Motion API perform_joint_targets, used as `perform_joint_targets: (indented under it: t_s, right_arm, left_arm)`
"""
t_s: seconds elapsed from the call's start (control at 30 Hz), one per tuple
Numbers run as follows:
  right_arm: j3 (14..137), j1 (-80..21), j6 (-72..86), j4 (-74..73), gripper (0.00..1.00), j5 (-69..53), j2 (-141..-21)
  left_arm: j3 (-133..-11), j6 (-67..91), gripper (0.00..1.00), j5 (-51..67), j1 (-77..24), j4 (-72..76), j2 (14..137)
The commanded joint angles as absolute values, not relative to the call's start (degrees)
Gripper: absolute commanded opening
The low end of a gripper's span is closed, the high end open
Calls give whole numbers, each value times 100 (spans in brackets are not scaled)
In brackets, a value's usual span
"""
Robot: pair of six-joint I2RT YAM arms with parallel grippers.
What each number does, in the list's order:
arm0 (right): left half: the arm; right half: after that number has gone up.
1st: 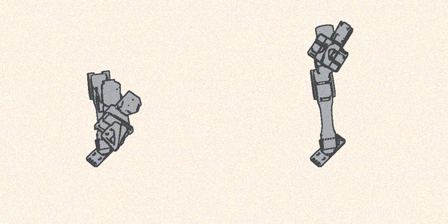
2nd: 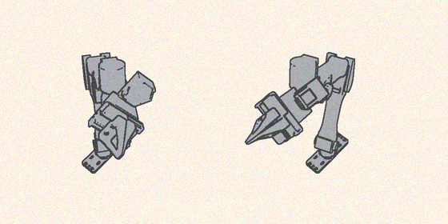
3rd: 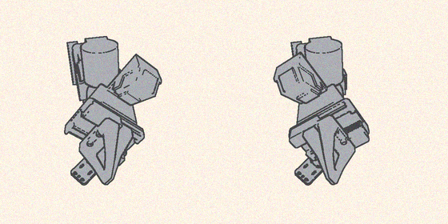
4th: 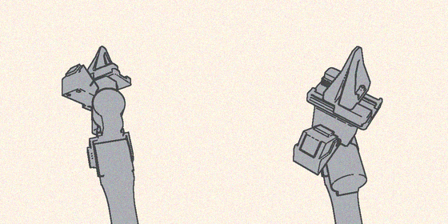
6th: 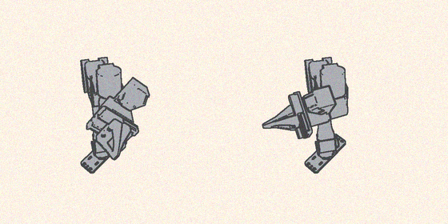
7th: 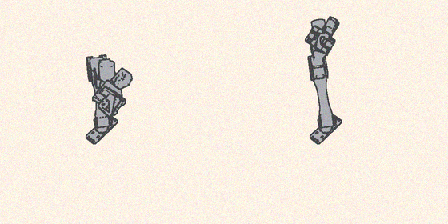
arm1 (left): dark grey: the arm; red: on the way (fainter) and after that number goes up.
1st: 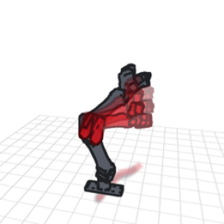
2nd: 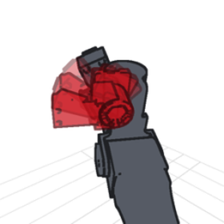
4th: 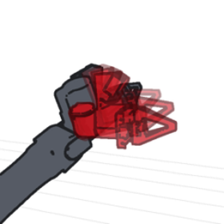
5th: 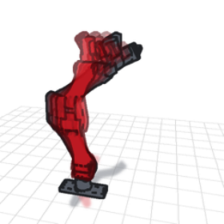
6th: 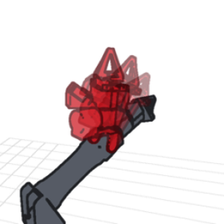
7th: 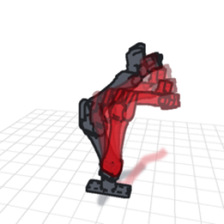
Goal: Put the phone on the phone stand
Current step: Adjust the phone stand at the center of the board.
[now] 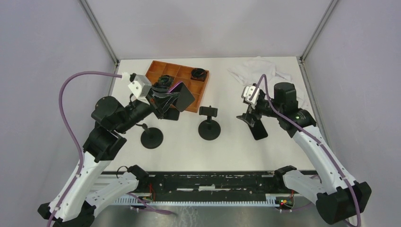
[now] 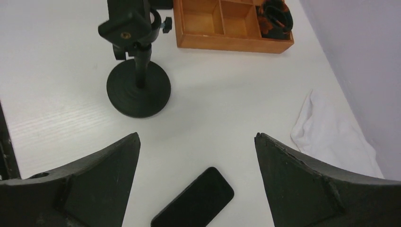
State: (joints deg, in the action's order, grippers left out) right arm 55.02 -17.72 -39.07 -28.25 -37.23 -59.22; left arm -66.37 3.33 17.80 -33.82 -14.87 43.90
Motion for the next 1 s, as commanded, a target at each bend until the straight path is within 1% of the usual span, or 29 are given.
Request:
perform_joint_targets:
  t_s: [0.0,0.13,0.27,0.43,0.63,0.8,0.97]
  right_arm:
    - [5609,-1766,-2585,-2467,98,-4153,-5716]
    - [6119,-1774,-2006,-2705,98,-4607,-6030]
    - [6386,-1907,-1764,-2945,96,-4506,-6277]
    - [6230,-2220,-1768,-3080,93,-3881,-6432]
    - [6055,-2530,-1496,-2883,92,-3922,-6419]
    - [5590,-2575,-952,-2341,90,-4092,-6506]
    - [5560,-2617,-503,-2035,88,-4099,-6616]
  left_arm:
    - [-6650,35,2,1448,-3349,-715,4224]
    - [-6552,-158,2,1225,-3349,-626,4235]
    - [-6493,-234,2,980,-3349,-565,4243]
    - [-6372,-231,2,799,-3349,-474,4236]
    - [-6237,-160,2,689,-3349,-565,4120]
    - [-6163,-26,2,691,-3349,-604,3983]
    - [-6151,-23,2,690,-3349,-652,3886]
